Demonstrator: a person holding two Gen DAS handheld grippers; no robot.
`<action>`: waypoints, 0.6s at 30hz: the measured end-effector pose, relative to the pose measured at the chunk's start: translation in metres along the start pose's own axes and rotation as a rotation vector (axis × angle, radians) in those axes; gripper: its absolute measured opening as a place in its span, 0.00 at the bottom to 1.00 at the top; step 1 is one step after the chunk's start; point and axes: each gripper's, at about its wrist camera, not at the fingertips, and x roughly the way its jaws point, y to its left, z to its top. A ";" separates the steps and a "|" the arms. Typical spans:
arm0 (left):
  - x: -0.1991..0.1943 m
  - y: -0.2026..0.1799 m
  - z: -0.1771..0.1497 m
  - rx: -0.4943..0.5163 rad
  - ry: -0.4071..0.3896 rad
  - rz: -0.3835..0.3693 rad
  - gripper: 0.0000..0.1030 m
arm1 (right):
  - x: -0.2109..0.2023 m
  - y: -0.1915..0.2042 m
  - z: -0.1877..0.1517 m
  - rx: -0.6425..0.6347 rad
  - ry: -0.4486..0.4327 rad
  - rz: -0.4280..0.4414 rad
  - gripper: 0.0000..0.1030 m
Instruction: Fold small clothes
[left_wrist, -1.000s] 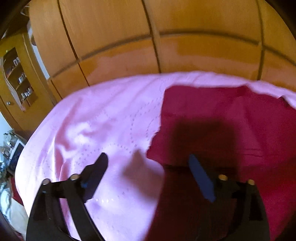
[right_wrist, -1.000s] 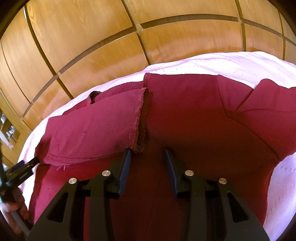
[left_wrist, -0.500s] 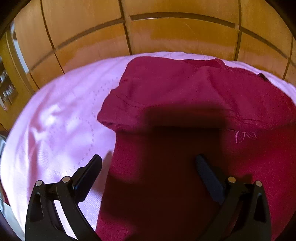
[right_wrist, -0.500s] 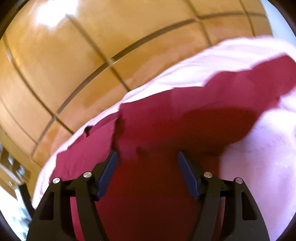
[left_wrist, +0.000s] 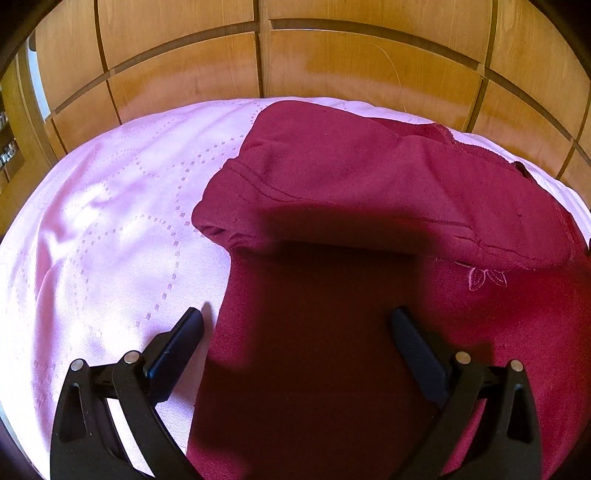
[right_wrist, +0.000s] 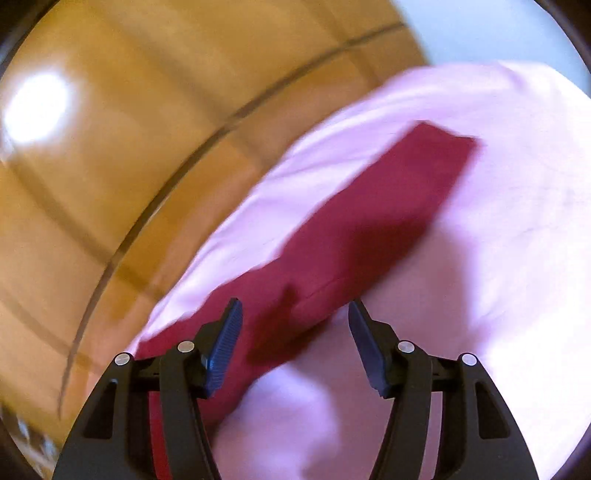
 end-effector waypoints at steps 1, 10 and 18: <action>0.000 0.000 0.000 0.000 0.000 0.001 0.98 | 0.002 -0.010 0.006 0.042 -0.001 -0.010 0.54; 0.001 -0.001 0.000 0.002 0.000 0.003 0.98 | 0.030 -0.076 0.043 0.285 -0.032 0.004 0.30; 0.001 0.001 0.000 0.003 0.000 0.002 0.98 | 0.055 -0.084 0.068 0.302 -0.061 -0.024 0.17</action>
